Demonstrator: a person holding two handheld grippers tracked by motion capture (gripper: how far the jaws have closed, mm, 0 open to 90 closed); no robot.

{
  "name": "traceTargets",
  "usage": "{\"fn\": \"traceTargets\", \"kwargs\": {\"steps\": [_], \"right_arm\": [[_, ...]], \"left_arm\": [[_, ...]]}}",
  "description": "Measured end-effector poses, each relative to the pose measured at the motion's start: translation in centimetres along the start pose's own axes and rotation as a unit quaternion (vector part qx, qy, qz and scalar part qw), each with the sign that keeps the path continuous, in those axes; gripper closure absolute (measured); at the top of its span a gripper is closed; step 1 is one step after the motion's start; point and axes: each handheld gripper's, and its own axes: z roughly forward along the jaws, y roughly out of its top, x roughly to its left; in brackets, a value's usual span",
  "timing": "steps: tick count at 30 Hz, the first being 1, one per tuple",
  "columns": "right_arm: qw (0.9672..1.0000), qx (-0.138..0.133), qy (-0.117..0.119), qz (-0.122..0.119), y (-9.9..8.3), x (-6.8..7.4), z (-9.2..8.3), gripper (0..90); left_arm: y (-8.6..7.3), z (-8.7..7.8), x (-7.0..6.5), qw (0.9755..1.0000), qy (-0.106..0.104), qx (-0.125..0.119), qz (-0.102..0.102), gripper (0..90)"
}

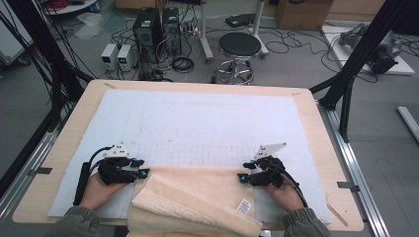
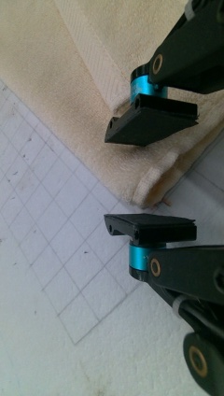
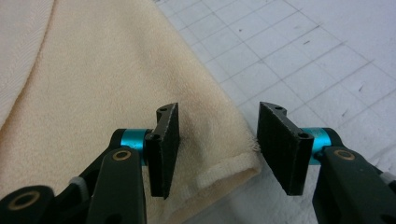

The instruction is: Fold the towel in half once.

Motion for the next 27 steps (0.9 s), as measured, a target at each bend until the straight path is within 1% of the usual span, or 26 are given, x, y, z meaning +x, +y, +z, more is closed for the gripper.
{"fn": "traceTargets", "kwargs": {"steps": [1,2,3,4,6,8,10,11,12,14,15,16,17,18,19,20,21,22,23,25,26,27], "right_arm": [[1.0,0.001,0.003,0.002,0.0,0.0,0.0,54.4],[0.9999,0.002,0.013,0.003,0.0,0.0,0.0,58.4],[0.9999,0.003,0.015,0.005,0.0,0.0,0.0,64.3],[0.9995,0.004,0.032,0.002,0.0,0.0,0.0,73.1],[0.9992,0.006,0.039,-0.005,0.1,0.2,0.1,80.1],[0.999,0.008,0.044,-0.006,0.2,0.3,0.0,82.1],[0.9992,0.011,0.037,-0.008,0.5,0.2,-0.1,83.1],[0.9994,0.008,0.03,-0.012,0.8,0.1,-0.1,83.5],[0.9996,0.008,0.022,-0.016,1.1,-0.1,-0.2,83.7],[0.9998,0.006,0.008,-0.019,2.2,-0.6,-0.2,84.5],[0.9998,0.005,-0.001,-0.018,2.8,-0.9,-0.2,84.6],[0.9998,0.003,-0.008,-0.019,3.3,-1.3,-0.2,84.6],[0.9997,0.003,-0.017,-0.018,4.0,-1.8,-0.2,84.6],[0.9995,0.004,-0.029,-0.014,4.8,-2.6,-0.2,84.6],[0.9993,-0.001,-0.035,-0.012,5.4,-3.3,-0.2,84.6],[0.9992,-0.001,-0.04,-0.008,6.0,-4.2,-0.2,84.6],[0.9989,-0.004,-0.047,-0.004,6.6,-4.9,-0.2,84.6],[0.9987,-0.007,-0.05,0.0,7.3,-5.7,-0.3,84.6],[0.9983,-0.016,-0.056,-0.001,7.8,-6.1,-0.3,84.6],[0.9969,-0.027,-0.074,-0.005,9.4,-7.2,-0.6,84.6],[0.9961,-0.032,-0.082,-0.001,10.4,-7.6,-0.9,84.7],[0.9952,-0.04,-0.09,0.0,11.1,-8.0,-1.2,84.7]], "left_arm": [[0.0,0.0,-0.1,1.0,0.002,0.0,0.002,66.6],[0.0,0.0,-0.2,1.0,-0.002,0.001,0.004,70.1],[0.0,0.0,-0.3,1.0,-0.002,0.001,0.008,74.9],[0.1,0.0,-0.4,1.0,-0.001,0.0,0.008,78.6],[0.1,0.0,-0.3,1.0,-0.001,0.0,0.009,82.5],[0.1,0.0,-0.1,1.0,0.001,-0.003,0.001,83.7],[0.4,0.0,0.1,0.9999,0.01,-0.008,-0.004,84.3],[0.7,0.1,0.3,0.9997,0.019,-0.012,-0.007,84.6],[1.1,0.1,0.5,0.9996,0.025,-0.009,-0.007,84.8],[2.2,0.3,1.0,0.9986,0.048,-0.023,-0.01,85.3],[2.8,0.4,1.2,0.998,0.055,-0.027,-0.014,85.5],[3.5,0.6,1.6,0.9972,0.065,-0.033,-0.015,85.5],[4.5,0.9,2.1,0.9958,0.082,-0.037,-0.015,85.5],[5.3,1.0,2.6,0.9946,0.093,-0.041,-0.018,85.5],[6.1,1.1,3.1,0.9931,0.105,-0.047,-0.019,85.6],[7.0,1.1,3.7,0.9917,0.114,-0.053,-0.025,85.5],[7.8,1.1,4.2,0.9903,0.121,-0.061,-0.031,85.5],[8.5,1.1,4.6,0.9894,0.126,-0.063,-0.032,85.5],[9.3,1.1,5.0,0.9881,0.135,-0.067,-0.032,85.5],[11.1,1.0,5.8,0.9864,0.148,-0.065,-0.031,85.5],[11.9,0.9,6.0,0.9852,0.156,-0.065,-0.028,85.5],[12.4,0.9,6.2,0.9844,0.161,-0.065,-0.027,85.5]]}}
